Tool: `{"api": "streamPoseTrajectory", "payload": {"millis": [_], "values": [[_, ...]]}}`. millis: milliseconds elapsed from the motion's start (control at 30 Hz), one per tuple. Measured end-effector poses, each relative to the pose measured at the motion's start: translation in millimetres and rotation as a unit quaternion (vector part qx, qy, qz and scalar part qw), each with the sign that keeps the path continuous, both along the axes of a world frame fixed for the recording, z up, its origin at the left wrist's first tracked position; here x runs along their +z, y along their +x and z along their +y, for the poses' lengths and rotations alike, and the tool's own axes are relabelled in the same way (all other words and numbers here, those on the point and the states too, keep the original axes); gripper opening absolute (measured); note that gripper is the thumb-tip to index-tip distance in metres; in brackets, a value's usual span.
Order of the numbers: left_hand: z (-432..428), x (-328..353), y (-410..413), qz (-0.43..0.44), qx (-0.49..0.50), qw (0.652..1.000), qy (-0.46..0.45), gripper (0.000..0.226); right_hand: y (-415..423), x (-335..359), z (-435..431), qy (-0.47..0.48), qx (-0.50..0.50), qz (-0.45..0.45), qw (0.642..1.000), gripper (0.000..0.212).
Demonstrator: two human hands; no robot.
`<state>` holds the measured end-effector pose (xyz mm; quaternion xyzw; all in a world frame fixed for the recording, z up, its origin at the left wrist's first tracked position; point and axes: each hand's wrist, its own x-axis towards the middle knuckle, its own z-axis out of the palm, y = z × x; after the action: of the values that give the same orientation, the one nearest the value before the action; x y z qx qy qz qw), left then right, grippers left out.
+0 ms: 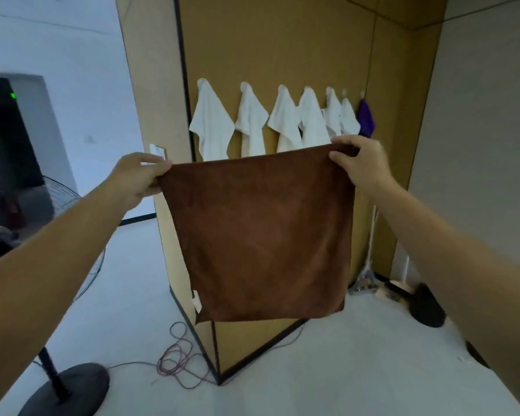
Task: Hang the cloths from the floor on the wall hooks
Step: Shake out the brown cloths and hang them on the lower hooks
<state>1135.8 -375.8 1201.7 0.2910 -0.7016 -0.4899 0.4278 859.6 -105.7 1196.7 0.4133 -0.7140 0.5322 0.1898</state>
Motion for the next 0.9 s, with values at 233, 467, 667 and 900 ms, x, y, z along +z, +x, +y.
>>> {"api": "streamPoseTrajectory", "payload": {"millis": [233, 467, 667, 900], "values": [[26, -17, -103, -0.015, -0.088, 0.995, 0.038, 0.008, -101, -40, 29, 0.033, -0.006, -0.054, 0.998, 0.022], [42, -34, -181, -0.201, -0.139, 0.969, -0.022, 0.027, -210, -67, 36, 0.082, 0.012, -0.086, 0.993, 0.025], [37, -60, -231, -0.215, -0.023, 0.971, -0.098, 0.019, -267, -77, 15, 0.138, 0.060, -0.057, 0.987, 0.020], [-6, -86, -275, -0.207, 0.055, 0.968, -0.132, 0.015, -319, -91, -48, 0.156, 0.083, -0.014, 0.984, 0.018]]}}
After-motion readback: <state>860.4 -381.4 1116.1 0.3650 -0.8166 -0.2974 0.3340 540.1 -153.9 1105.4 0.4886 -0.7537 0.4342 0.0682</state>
